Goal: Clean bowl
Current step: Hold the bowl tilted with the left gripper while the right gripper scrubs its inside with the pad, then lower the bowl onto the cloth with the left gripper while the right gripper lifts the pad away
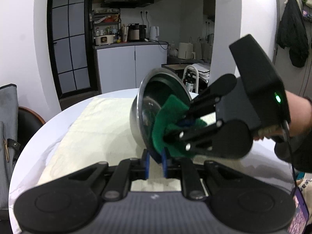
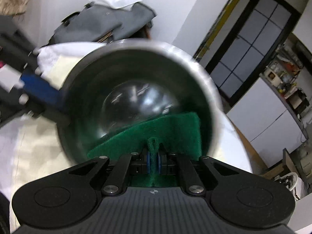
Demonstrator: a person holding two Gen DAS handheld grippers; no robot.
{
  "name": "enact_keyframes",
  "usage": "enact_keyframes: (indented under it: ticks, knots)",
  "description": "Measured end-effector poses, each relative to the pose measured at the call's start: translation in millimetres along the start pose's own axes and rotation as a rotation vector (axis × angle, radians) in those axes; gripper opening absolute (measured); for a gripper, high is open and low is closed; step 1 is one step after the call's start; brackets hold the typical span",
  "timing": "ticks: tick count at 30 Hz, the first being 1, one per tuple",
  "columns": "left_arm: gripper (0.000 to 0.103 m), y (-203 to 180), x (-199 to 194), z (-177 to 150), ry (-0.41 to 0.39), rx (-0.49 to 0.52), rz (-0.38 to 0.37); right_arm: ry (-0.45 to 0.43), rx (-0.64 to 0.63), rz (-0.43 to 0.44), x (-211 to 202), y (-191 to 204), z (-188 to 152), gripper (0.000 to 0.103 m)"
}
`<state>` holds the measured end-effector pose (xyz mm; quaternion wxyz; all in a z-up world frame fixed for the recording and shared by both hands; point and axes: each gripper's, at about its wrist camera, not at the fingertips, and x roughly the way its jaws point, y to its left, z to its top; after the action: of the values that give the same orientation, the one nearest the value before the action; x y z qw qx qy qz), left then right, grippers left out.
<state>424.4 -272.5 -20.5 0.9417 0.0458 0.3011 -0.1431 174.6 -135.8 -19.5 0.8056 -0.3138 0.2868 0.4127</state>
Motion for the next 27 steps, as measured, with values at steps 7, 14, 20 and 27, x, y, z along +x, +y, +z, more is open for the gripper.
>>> enact_keyframes:
  ticks: [7, 14, 20, 27]
  knots:
    - [0.013, 4, 26, 7, 0.010, -0.001, -0.005, -0.058, -0.028, 0.010, -5, 15, 16, 0.008]
    - [0.008, -6, 47, 24, -0.006, -0.057, -0.050, -0.100, 0.006, -0.037, -13, 2, 24, 0.008]
    - [0.007, -1, 65, 34, -0.005, -0.095, -0.059, -0.123, 0.030, -0.051, -24, -7, 23, 0.008]
    - [0.008, 14, 78, 36, 0.018, -0.115, -0.009, -0.171, 0.085, -0.050, -49, -15, 13, 0.008]
